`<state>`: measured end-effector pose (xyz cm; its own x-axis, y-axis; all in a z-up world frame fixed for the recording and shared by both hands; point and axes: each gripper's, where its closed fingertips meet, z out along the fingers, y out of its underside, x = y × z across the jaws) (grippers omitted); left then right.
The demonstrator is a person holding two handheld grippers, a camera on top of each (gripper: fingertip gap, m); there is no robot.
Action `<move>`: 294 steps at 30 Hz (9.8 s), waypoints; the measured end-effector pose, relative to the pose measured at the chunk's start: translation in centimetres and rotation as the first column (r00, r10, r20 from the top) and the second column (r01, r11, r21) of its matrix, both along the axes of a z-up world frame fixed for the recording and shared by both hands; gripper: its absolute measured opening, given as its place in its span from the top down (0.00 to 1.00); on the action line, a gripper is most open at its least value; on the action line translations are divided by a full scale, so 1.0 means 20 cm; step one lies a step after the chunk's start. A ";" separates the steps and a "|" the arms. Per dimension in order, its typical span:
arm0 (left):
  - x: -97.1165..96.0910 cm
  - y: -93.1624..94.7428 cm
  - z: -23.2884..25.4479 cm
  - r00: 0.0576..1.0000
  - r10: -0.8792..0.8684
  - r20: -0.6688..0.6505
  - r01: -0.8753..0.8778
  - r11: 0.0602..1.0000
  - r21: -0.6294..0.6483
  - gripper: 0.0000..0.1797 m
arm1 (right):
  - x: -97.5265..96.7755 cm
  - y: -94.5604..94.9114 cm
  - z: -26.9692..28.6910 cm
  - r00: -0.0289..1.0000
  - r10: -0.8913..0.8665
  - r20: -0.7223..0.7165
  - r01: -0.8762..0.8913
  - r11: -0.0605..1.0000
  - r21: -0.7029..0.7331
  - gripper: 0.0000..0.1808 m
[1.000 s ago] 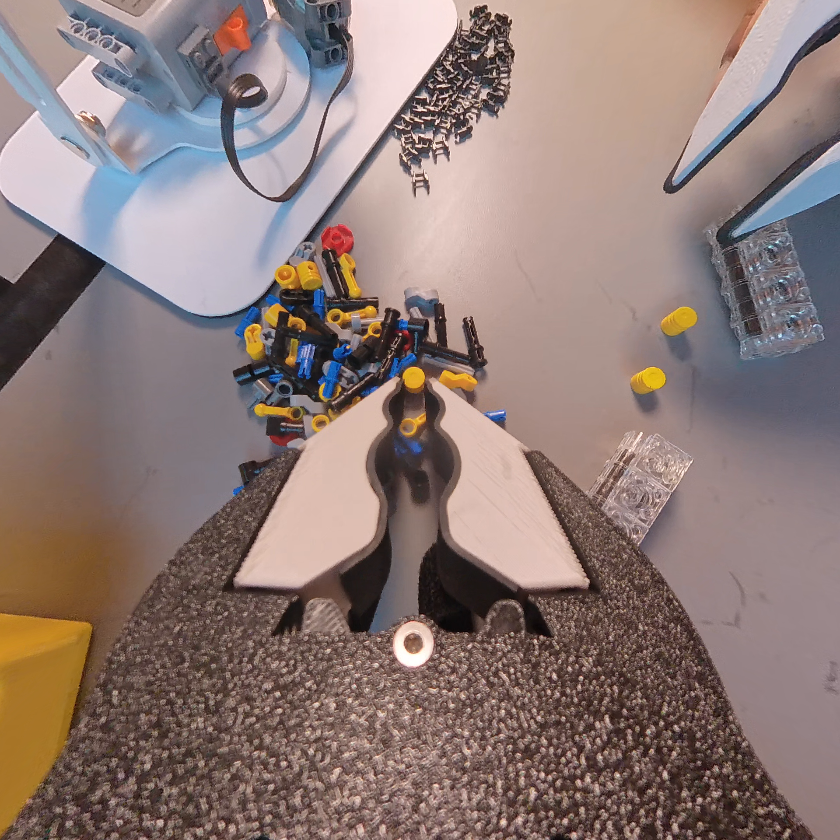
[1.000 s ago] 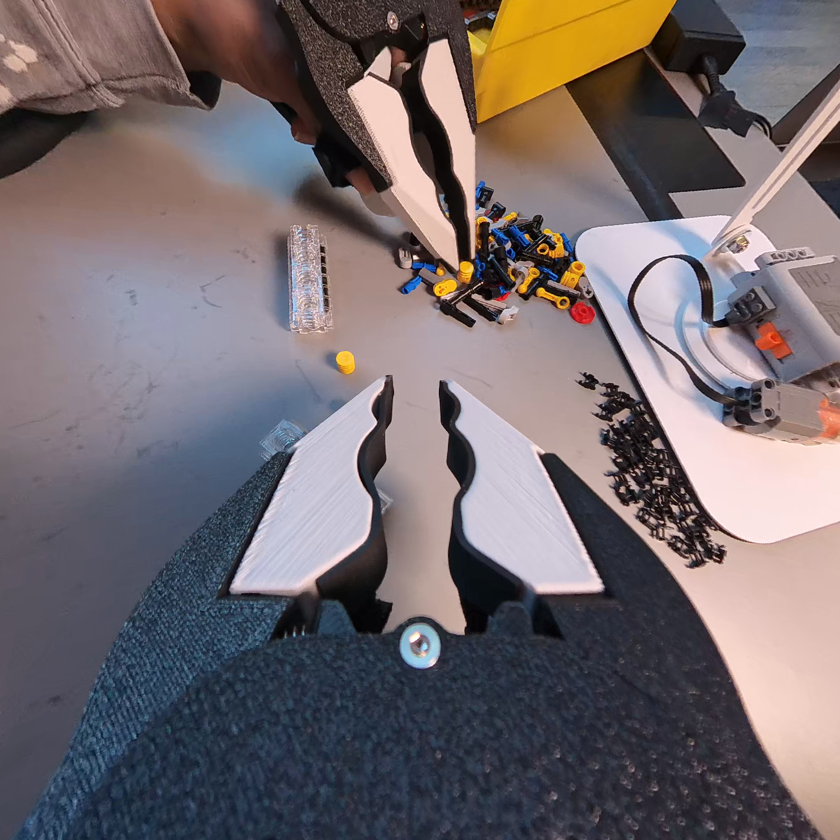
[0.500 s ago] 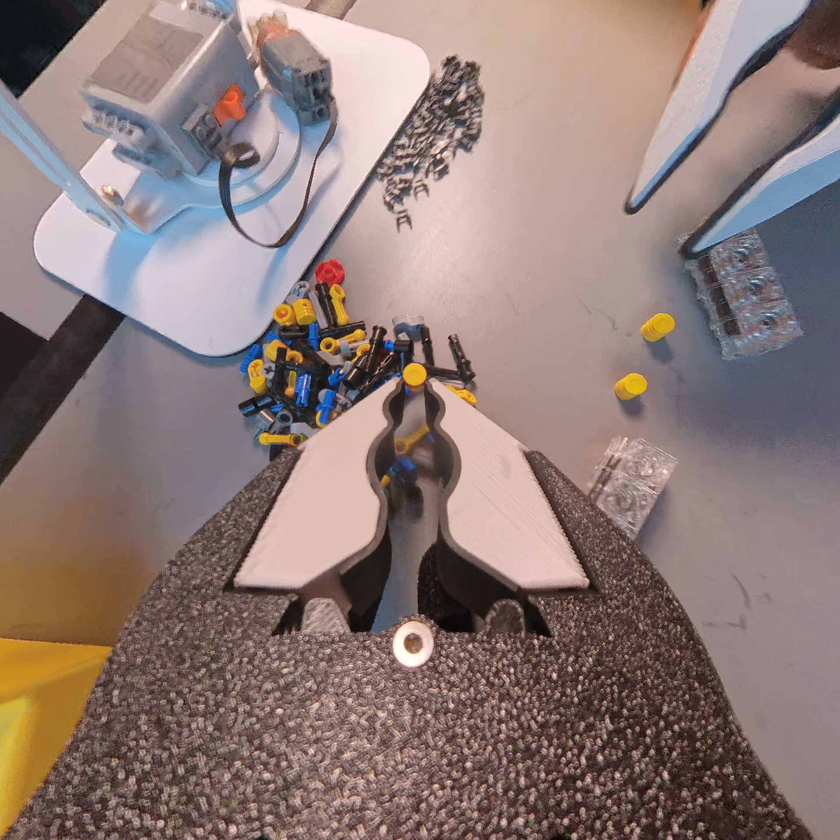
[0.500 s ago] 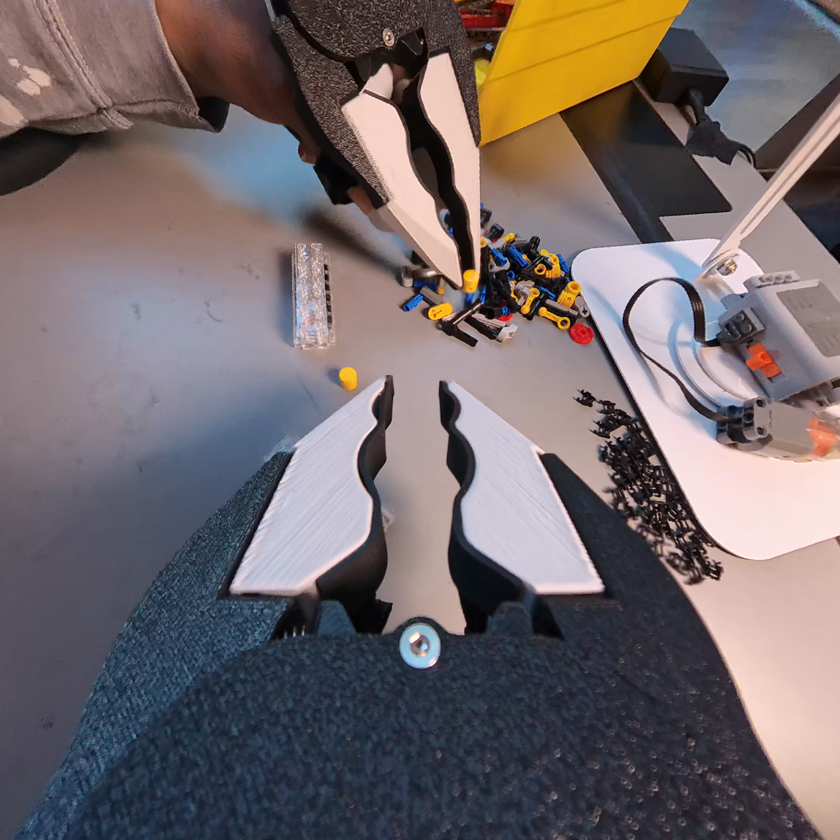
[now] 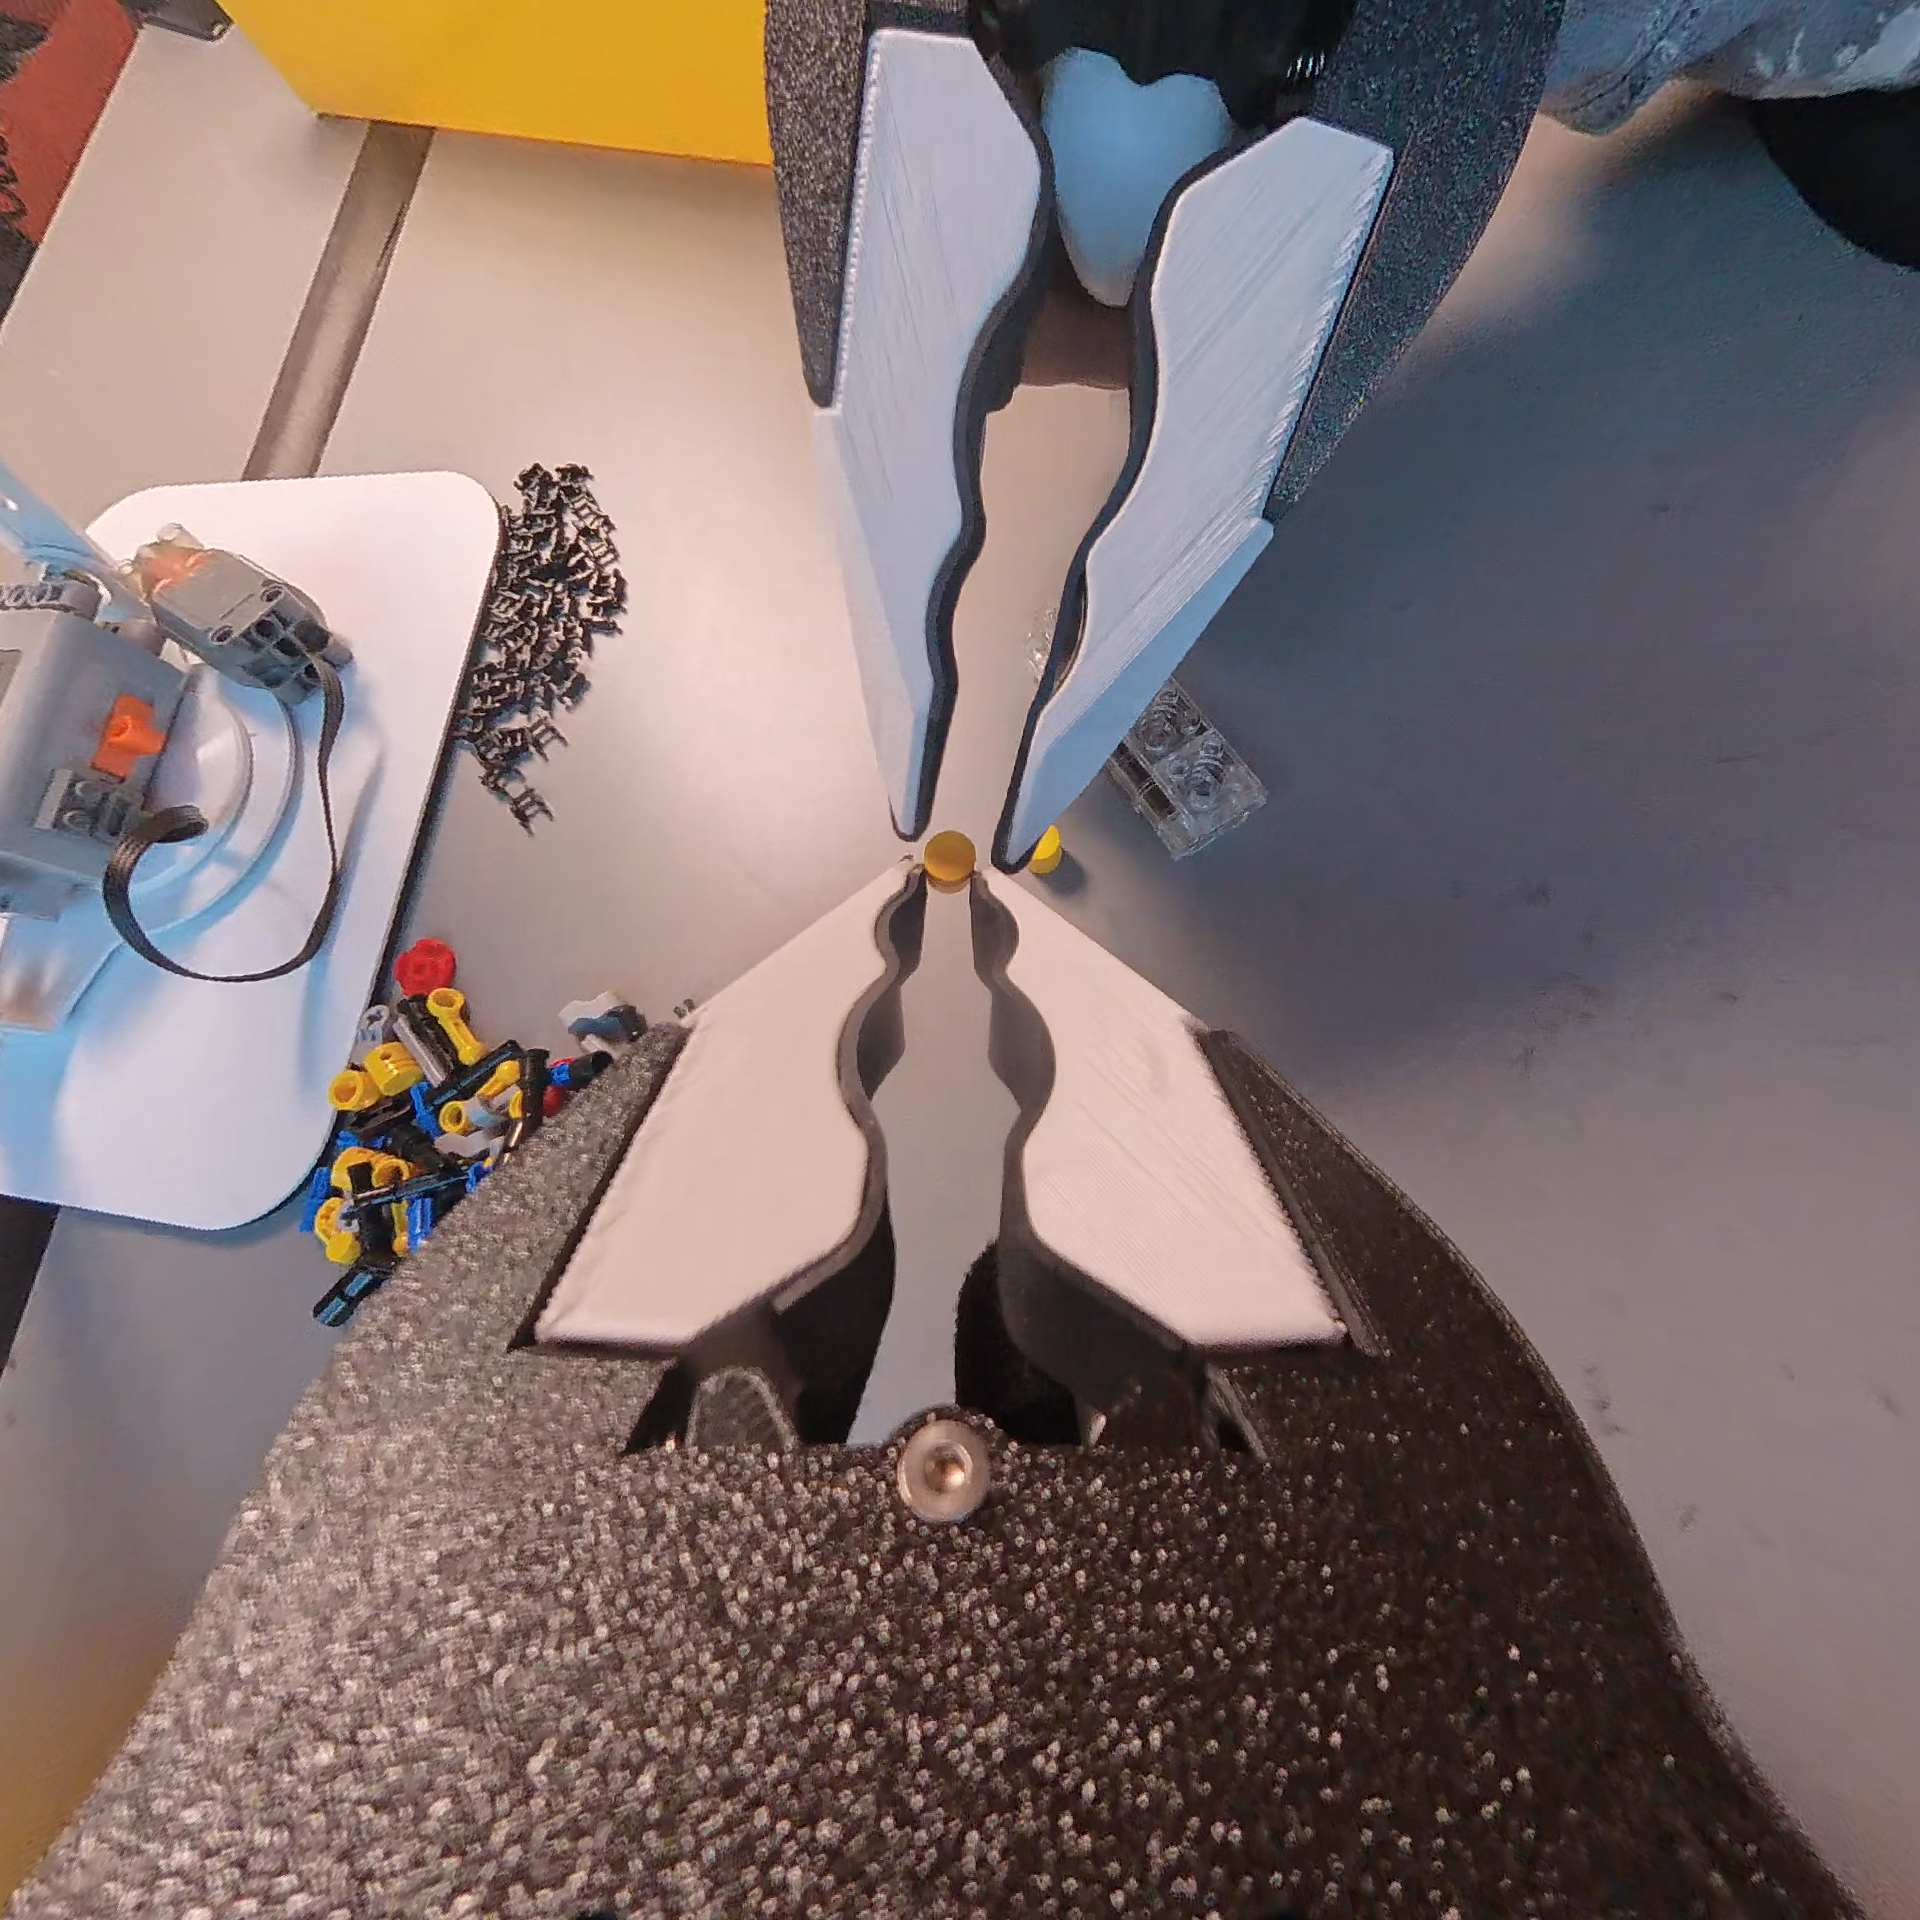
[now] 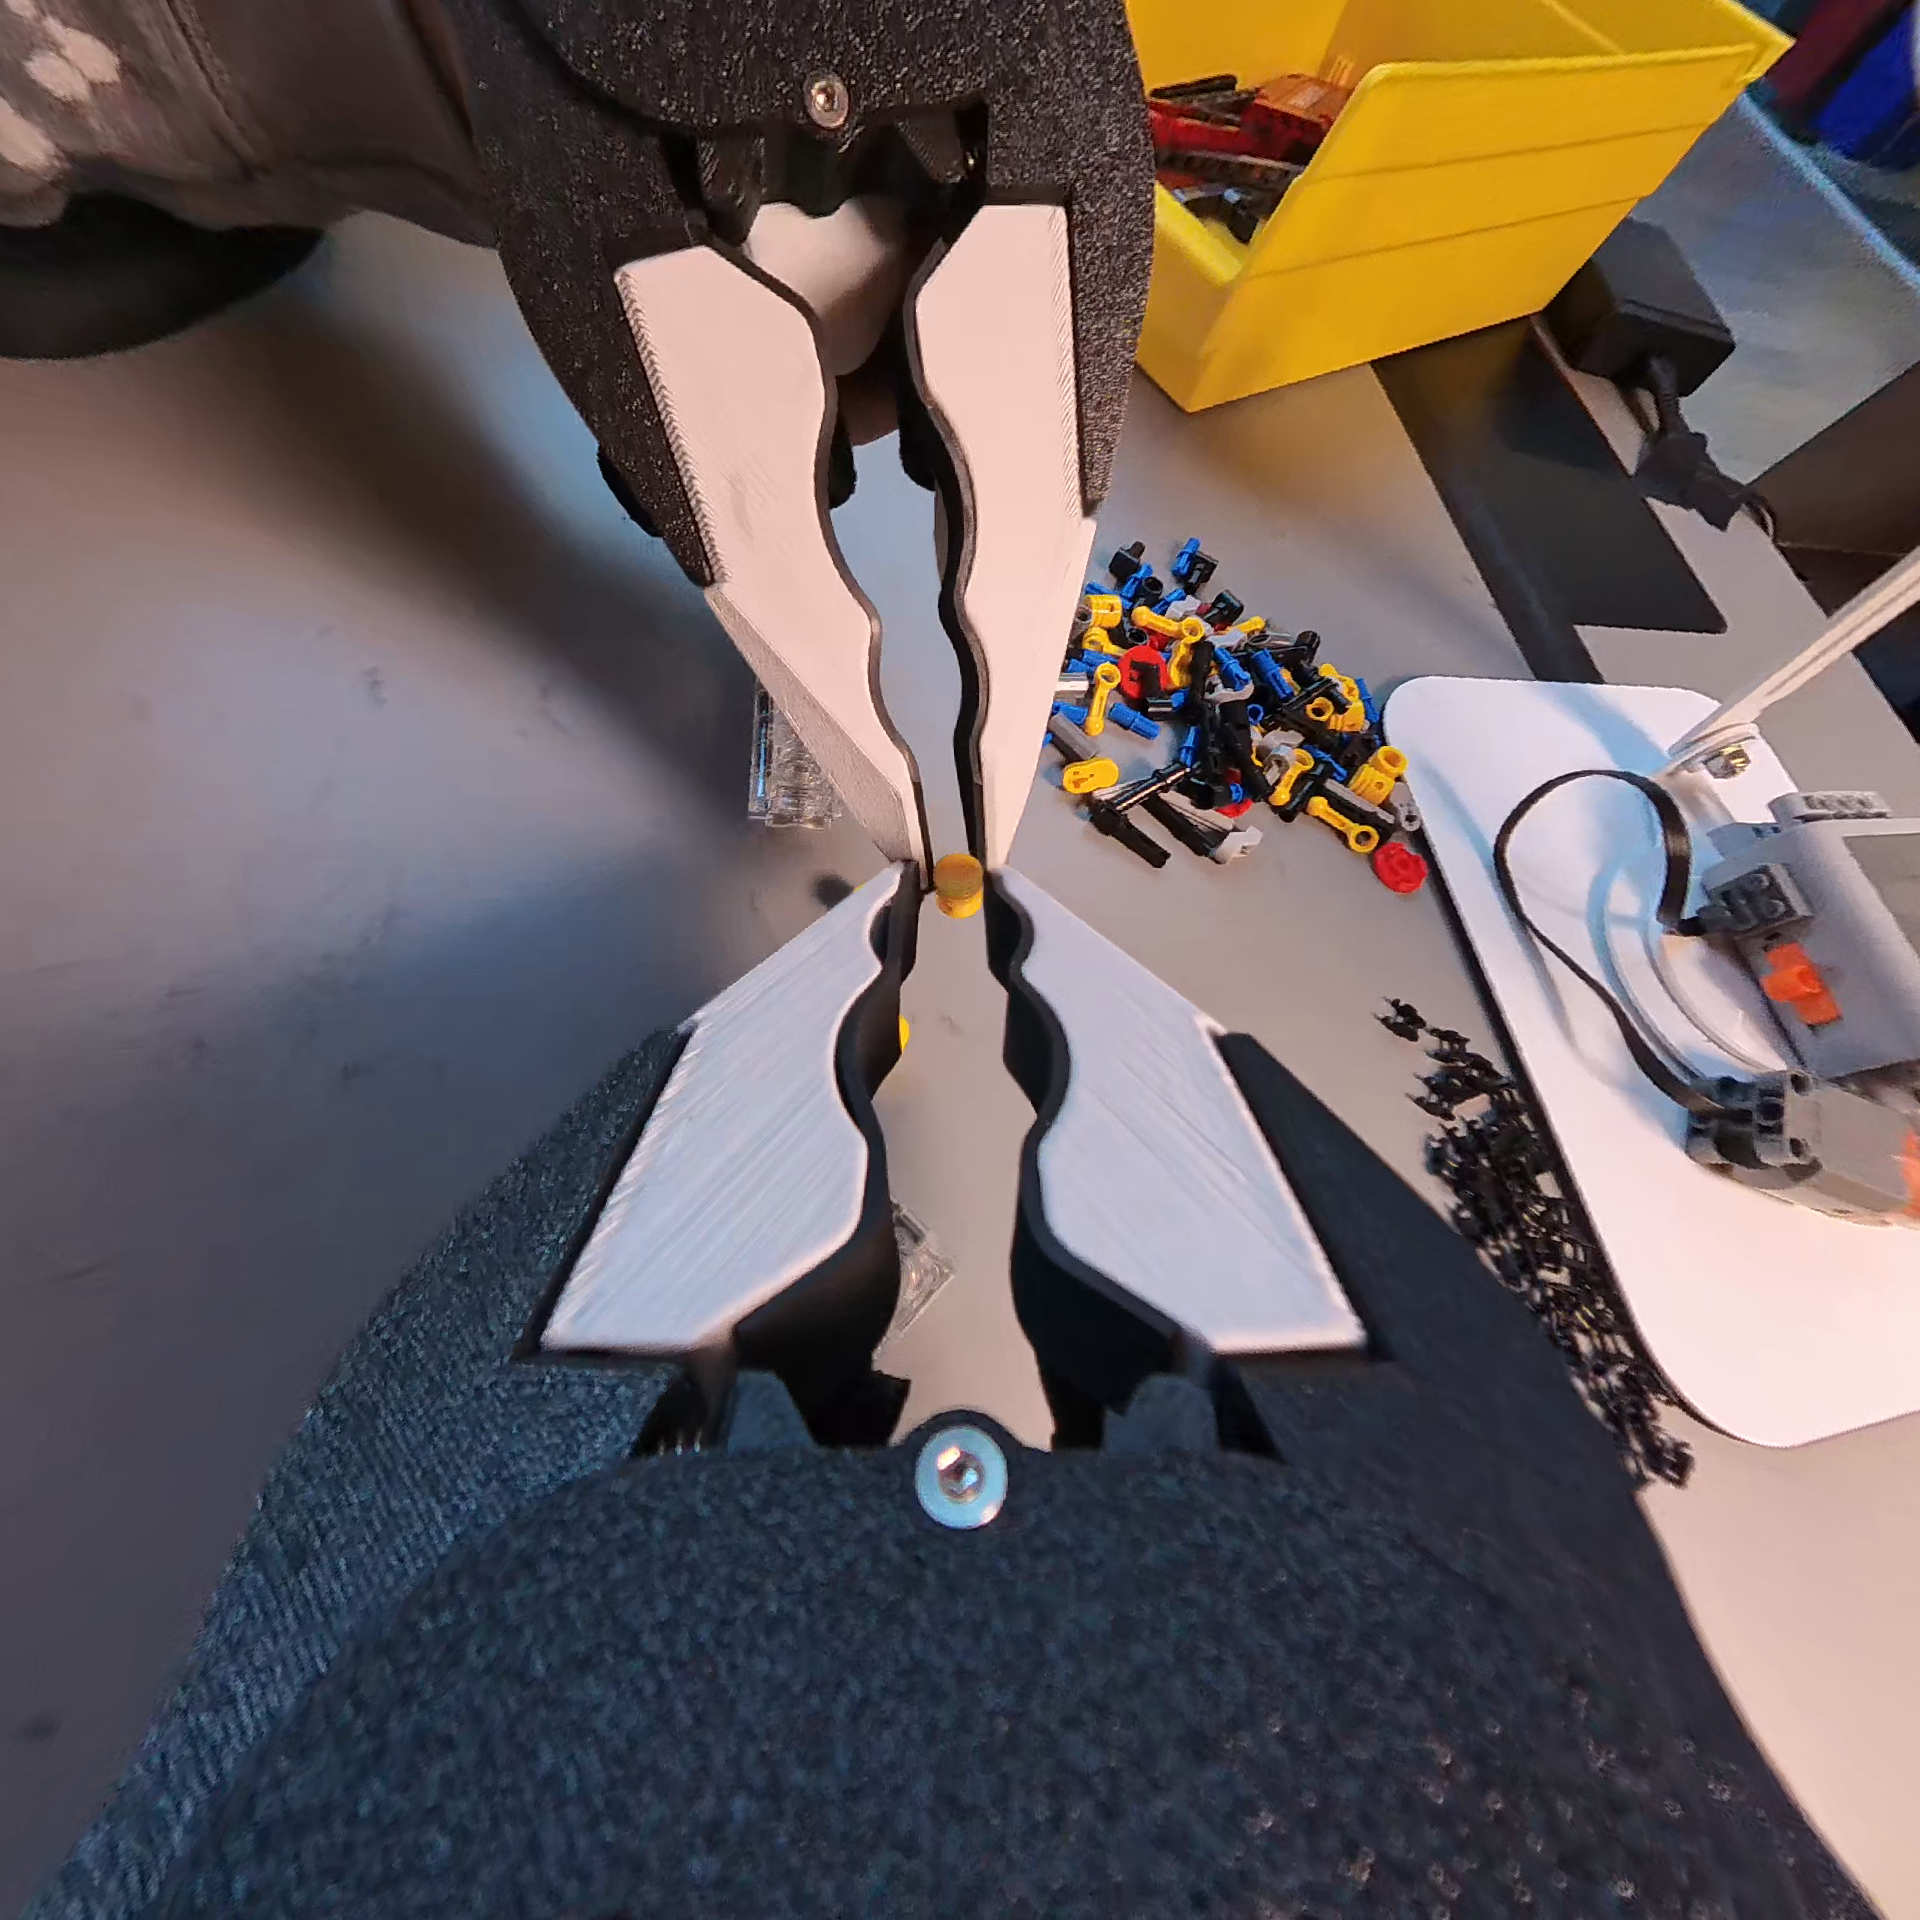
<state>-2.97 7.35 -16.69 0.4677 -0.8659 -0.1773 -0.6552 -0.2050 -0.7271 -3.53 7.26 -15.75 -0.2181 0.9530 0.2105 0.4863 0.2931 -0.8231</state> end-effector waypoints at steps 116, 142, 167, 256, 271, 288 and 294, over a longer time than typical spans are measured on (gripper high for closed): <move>-0.39 0.14 0.34 0.690 0.340 0.639 -0.237 0.940 -0.244 0.96 | -0.01 0.05 0.27 0.986 -0.066 -0.154 0.060 0.997 -0.043 0.87; -0.07 0.07 0.66 -0.090 0.458 0.884 0.189 0.880 -0.436 0.97 | -0.06 0.08 0.60 0.805 -0.213 -0.553 0.435 0.847 0.306 0.94; -0.08 0.07 0.68 -0.240 0.473 0.848 0.150 0.881 -0.449 0.97 | -0.05 0.09 0.62 0.761 -0.266 -0.592 0.508 0.812 0.288 0.98; -0.53 0.15 0.16 0.851 0.455 0.262 -0.467 0.884 -0.018 0.83 | 0.03 0.21 0.31 0.988 -0.153 0.022 0.154 0.986 -0.063 0.80; -0.66 0.16 0.01 0.834 0.515 0.198 -0.521 0.853 -0.028 0.81 | 0.18 0.29 0.22 0.873 -0.417 -0.254 0.390 0.908 -0.149 0.60; -0.49 0.16 -0.15 0.883 0.462 0.084 -0.455 0.886 -0.090 0.94 | 0.17 0.27 0.20 0.876 -0.404 -0.263 0.379 0.914 -0.142 0.64; -0.49 0.16 -0.17 0.888 0.455 0.070 -0.447 0.888 -0.107 0.97 | 0.17 0.26 0.19 0.882 -0.396 -0.255 0.374 0.918 -0.131 0.64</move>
